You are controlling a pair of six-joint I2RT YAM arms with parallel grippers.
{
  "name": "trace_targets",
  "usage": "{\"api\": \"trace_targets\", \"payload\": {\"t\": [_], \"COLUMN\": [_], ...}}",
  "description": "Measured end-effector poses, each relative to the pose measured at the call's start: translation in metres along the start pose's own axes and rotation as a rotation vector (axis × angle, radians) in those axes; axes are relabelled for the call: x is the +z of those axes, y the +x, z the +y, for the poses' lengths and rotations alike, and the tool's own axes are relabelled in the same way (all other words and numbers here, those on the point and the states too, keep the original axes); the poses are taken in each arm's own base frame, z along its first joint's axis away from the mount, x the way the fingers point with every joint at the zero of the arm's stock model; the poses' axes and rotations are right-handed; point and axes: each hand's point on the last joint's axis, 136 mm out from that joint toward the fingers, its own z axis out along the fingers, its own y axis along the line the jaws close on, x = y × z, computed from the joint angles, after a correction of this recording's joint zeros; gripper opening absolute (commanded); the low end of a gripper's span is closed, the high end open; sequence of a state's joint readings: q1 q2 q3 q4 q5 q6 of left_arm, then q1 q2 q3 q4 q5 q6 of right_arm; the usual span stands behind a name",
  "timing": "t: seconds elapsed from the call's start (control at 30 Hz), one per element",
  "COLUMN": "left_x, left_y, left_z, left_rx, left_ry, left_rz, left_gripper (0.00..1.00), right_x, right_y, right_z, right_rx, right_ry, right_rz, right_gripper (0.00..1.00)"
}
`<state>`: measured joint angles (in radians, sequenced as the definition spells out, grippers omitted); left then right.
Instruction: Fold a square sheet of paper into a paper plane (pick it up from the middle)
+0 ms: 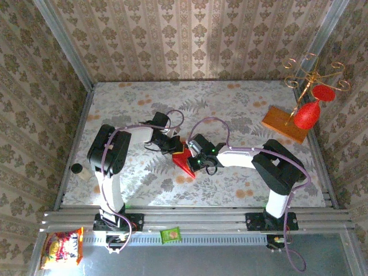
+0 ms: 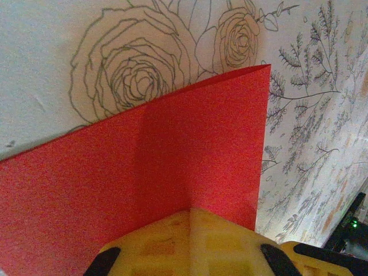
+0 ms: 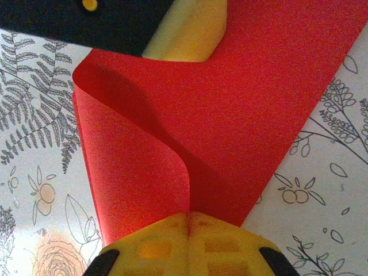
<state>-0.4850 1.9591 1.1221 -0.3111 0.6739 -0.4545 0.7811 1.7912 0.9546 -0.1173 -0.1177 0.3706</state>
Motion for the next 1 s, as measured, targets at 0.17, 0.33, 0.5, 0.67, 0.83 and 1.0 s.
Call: {"api": "trace_targets", "payload": {"t": [0.17,0.33,0.5,0.67,0.83,1.0], "left_x": [0.000,-0.007,-0.055,-0.088,-0.070,-0.041], "left_y": [0.000,-0.004,-0.020,-0.020,0.009,0.040], "left_z": [0.000,0.001,-0.002,-0.008,-0.011,-0.013], "left_rx": [-0.002,-0.024,-0.083,-0.135,-0.222,-0.310], "left_ry": [-0.001,-0.031,-0.035,-0.008,0.027,0.049], "left_rz": [0.000,-0.024,-0.174,-0.294,-0.272,-0.212], "left_gripper": [0.06,0.13,0.22,0.23,0.16,0.10], "right_x": [0.000,0.000,0.000,0.003,0.004,0.004], "right_y": [0.000,0.000,0.001,-0.002,-0.002,-0.003], "right_z": [0.000,0.000,0.002,0.006,0.007,0.008], "right_rx": [0.001,0.002,0.005,0.013,0.031,0.037], "right_ry": [0.001,0.002,-0.011,-0.031,-0.036,-0.037], "right_rz": [0.009,0.012,0.018,0.025,0.033,0.035], "right_gripper": [0.07,0.07,0.07,0.08,0.08,0.09]}}
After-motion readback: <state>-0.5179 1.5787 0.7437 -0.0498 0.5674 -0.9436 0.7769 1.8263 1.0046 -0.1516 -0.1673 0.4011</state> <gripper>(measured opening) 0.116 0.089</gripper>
